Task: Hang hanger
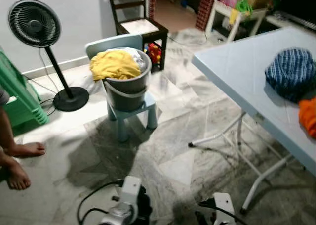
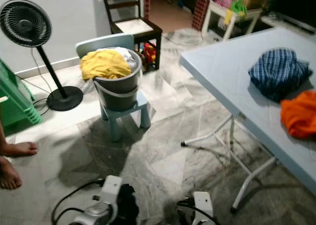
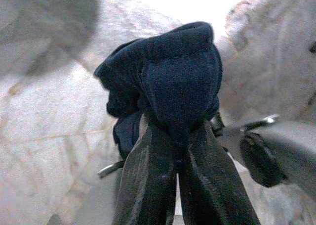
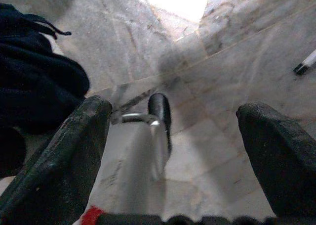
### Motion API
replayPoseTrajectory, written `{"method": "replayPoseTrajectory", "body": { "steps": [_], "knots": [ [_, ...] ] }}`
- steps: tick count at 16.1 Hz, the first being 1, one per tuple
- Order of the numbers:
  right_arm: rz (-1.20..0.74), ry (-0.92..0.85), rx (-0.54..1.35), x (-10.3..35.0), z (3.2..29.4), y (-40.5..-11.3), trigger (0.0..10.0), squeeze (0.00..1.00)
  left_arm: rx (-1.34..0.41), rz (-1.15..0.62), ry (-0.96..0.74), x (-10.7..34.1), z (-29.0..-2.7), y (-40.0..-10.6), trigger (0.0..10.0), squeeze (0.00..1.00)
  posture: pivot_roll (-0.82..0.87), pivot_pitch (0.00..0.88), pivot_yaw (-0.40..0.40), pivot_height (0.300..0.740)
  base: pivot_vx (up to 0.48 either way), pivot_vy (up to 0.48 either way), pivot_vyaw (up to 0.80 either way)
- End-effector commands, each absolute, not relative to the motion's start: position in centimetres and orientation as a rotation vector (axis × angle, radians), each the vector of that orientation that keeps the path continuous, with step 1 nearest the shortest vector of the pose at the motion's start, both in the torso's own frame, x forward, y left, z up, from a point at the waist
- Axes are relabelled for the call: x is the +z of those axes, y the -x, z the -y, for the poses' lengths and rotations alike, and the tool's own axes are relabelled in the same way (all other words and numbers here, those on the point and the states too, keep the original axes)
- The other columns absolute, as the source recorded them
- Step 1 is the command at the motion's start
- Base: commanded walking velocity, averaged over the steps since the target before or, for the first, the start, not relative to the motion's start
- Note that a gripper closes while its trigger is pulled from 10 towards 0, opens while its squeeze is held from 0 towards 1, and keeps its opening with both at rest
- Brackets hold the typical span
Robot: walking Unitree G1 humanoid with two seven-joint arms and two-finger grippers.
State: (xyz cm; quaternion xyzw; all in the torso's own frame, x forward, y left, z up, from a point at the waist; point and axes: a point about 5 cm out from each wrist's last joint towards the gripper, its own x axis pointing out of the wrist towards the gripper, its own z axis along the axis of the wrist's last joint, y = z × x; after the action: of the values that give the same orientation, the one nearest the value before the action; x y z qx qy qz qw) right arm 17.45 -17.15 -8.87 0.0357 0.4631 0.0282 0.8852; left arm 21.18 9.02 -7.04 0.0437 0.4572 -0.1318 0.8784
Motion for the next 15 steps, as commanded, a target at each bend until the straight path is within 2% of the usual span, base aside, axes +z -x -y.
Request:
{"method": "replayPoseTrajectory", "body": {
  "steps": [1,4,5,9,12,15],
  "knots": [
    [-0.977,-0.069,0.037,-9.0,17.2,-17.1,10.0,0.0,-0.329,-0.969,-0.126,-7.0,-8.4,-21.2,10.0,0.0,-0.01,0.136,-0.003,0.74,0.0,0.0,-0.8],
    [-0.996,-0.045,0.042,-9.2,17.4,-16.7,10.0,0.0,-0.366,-0.944,-0.142,-6.0,-6.7,-22.4,10.0,0.0,-0.03,0.144,-0.006,0.74,0.0,0.0,-0.8],
    [-1.009,-0.034,0.038,-9.4,17.8,-16.3,10.0,0.0,-0.33,-1.008,-0.15,-8.5,-10.2,-18.6,10.0,0.0,-0.04,0.148,-0.005,0.74,0.0,0.0,-0.8],
    [-1.038,-0.031,0.013,-9.8,18.7,-15.0,10.0,0.0,-0.345,-1.04,-0.173,-9.3,-10.8,-16.8,10.0,0.0,-0.07,0.159,-0.004,0.74,0.0,0.0,-0.8],
    [-1.044,-0.036,0.025,-10.0,16.9,-14.8,10.0,0.0,-0.368,-1.06,-0.203,-9.8,-11.0,-15.7,10.0,0.0,-0.08,0.163,0.008,0.74,0.0,0.099,-0.8],
    [-1.035,-0.031,0.046,-9.8,15.4,-15.6,10.0,0.0,-0.374,-1.045,-0.213,-9.5,-10.6,-16.2,10.0,0.0,-0.08,0.165,0.006,0.74,0.0,0.311,-0.8]
  ]
}}
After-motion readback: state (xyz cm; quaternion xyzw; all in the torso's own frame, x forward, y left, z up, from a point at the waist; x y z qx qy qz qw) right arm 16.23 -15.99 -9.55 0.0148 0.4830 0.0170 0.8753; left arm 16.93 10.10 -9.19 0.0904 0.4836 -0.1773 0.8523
